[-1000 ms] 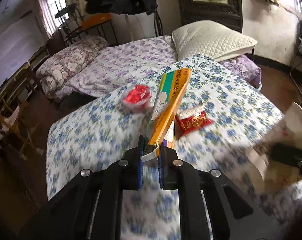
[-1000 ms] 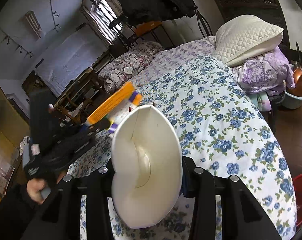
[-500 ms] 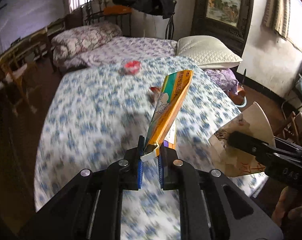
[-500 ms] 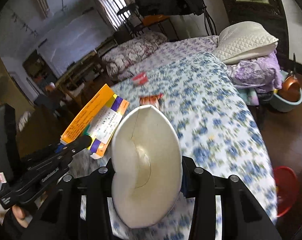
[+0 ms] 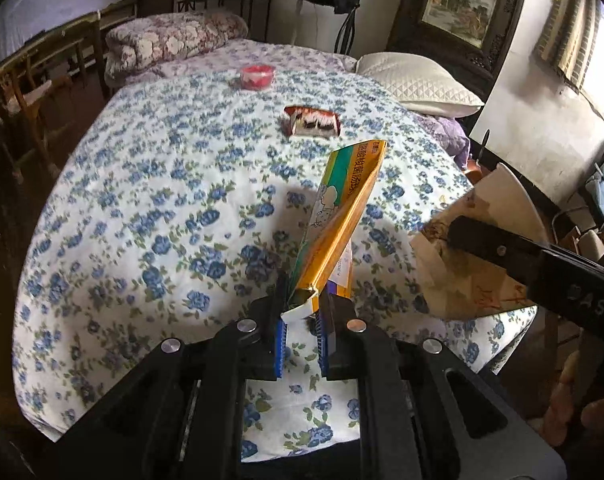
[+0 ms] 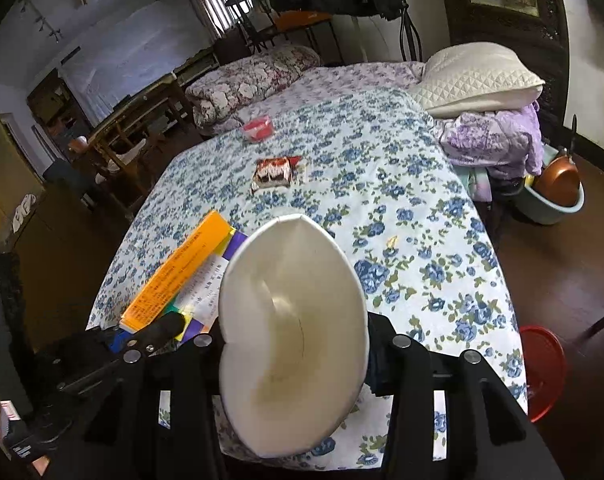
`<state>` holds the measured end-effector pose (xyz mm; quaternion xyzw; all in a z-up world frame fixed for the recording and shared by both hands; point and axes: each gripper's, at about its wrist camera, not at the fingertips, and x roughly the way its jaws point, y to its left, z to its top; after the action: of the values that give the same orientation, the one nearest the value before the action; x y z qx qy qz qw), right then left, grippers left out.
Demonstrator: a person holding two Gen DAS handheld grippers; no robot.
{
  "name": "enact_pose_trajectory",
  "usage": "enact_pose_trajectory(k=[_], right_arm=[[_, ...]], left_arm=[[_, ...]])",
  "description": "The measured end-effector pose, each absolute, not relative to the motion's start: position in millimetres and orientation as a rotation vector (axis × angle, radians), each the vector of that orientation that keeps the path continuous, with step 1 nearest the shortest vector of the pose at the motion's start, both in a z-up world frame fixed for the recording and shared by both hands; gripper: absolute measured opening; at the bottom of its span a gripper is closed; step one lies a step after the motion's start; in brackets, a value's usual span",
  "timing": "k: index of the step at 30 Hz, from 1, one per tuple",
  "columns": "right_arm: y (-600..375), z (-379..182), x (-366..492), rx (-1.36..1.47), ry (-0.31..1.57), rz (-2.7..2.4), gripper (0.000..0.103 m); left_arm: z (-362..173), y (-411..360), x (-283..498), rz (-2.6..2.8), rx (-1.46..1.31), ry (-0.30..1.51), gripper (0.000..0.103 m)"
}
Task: Collect trash
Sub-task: 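Carry the orange box and white cup over the red wastebasket with both tools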
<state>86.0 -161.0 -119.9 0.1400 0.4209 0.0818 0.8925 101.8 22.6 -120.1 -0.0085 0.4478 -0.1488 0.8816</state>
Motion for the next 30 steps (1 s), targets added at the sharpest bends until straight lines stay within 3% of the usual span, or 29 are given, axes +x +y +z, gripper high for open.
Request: enact_pose_trajectory(k=[8,13,30], right_arm=[[-161.0,-116.0,71.7,0.247,0.909,0.182,0.052],[-162.3,-115.9,62.1,0.231,0.892,0.176,0.045],[-165.3,-109.7,59.3,0.260,0.871,0.177,0.043]], left_arm=[[-125.8,20.8,102.7,-0.334,-0.030,0.923,0.017],[-124.7,13.7,105.3,-0.349,-0.015,0.910,0.017],[-109.3,19.8,96.2,-0.396,-0.086,0.803,0.015]])
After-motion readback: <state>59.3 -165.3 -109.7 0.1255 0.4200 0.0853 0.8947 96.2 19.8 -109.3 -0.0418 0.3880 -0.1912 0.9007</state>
